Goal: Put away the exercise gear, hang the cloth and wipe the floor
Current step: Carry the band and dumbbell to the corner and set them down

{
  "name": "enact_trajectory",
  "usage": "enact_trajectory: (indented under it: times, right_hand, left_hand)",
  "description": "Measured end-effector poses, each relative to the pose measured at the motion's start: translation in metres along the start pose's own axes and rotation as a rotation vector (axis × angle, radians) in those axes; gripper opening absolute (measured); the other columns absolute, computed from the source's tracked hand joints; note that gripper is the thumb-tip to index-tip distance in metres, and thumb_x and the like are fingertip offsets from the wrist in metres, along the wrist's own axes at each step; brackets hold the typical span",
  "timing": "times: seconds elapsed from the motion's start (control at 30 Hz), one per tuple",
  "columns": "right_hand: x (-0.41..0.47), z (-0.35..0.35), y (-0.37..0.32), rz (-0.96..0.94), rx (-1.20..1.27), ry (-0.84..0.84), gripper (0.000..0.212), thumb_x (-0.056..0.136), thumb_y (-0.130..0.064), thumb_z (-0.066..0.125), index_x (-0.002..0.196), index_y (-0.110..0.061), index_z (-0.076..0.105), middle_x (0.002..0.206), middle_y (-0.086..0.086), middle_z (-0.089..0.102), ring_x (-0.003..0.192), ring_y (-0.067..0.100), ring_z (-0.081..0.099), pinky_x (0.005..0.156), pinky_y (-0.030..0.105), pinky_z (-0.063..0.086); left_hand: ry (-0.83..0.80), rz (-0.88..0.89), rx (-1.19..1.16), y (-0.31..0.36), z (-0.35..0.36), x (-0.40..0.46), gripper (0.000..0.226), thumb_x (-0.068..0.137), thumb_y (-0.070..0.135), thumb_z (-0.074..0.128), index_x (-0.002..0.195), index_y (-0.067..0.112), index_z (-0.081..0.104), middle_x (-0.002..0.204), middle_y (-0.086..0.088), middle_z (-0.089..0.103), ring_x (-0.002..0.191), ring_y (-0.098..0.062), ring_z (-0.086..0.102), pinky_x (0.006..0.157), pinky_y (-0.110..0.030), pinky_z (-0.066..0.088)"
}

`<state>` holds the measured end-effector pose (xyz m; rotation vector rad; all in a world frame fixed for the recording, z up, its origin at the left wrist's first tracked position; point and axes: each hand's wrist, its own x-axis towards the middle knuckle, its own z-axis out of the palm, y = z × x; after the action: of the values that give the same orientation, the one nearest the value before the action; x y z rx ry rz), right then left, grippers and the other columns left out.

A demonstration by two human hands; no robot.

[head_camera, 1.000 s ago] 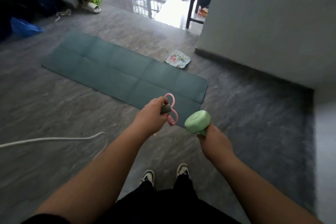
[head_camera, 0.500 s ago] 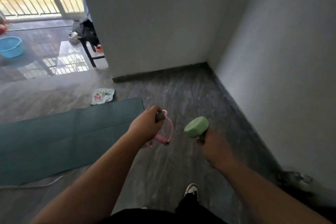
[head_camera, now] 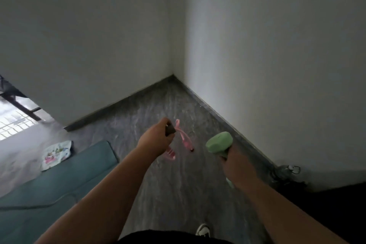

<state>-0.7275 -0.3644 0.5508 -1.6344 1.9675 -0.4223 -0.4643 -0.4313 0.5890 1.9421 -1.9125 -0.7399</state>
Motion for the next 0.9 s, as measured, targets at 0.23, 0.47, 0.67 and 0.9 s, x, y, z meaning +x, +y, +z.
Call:
enact_trajectory:
  times: [0.23, 0.47, 0.67, 0.9]
  right_hand:
    - [0.072, -0.021, 0.019, 0.083, 0.006, 0.01, 0.031, 0.09, -0.034, 0.065, 0.115, -0.017, 0.057, 0.108, 0.005, 0.066, 0.099, 0.026, 0.063, 0.078, 0.031, 0.046]
    - [0.163, -0.009, -0.006, 0.108, 0.011, 0.033, 0.028, 0.089, -0.037, 0.065, 0.113, -0.023, 0.058, 0.105, 0.001, 0.067, 0.098, 0.024, 0.065, 0.084, 0.037, 0.052]
    - [0.26, 0.013, -0.063, 0.183, -0.011, 0.084, 0.024, 0.088, -0.031, 0.067, 0.108, -0.023, 0.055, 0.093, -0.003, 0.062, 0.088, 0.019, 0.064, 0.076, 0.028, 0.047]
    - [0.344, 0.027, -0.112, 0.336, 0.054, 0.121, 0.025, 0.088, -0.038, 0.064, 0.108, -0.023, 0.057, 0.096, -0.001, 0.067, 0.077, 0.014, 0.059, 0.071, 0.027, 0.044]
  left_hand:
    - [-0.049, 0.011, -0.014, 0.035, 0.016, 0.083, 0.021, 0.085, 0.034, 0.064, 0.093, 0.039, 0.045, 0.084, 0.008, 0.062, 0.07, -0.008, 0.059, 0.055, -0.027, 0.042]
    - [-0.071, 0.053, 0.006, 0.014, 0.006, 0.197, 0.024, 0.084, 0.036, 0.066, 0.094, 0.039, 0.044, 0.087, 0.005, 0.062, 0.075, -0.014, 0.058, 0.06, -0.029, 0.04]
    - [-0.123, 0.063, 0.011, -0.026, -0.023, 0.322, 0.024, 0.082, 0.034, 0.067, 0.098, 0.035, 0.048, 0.088, 0.006, 0.063, 0.077, -0.017, 0.059, 0.065, -0.033, 0.047]
    - [-0.256, 0.149, 0.057, -0.038, -0.046, 0.443, 0.027, 0.082, 0.033, 0.067, 0.099, 0.029, 0.046, 0.088, 0.001, 0.063, 0.079, -0.022, 0.06, 0.065, -0.033, 0.045]
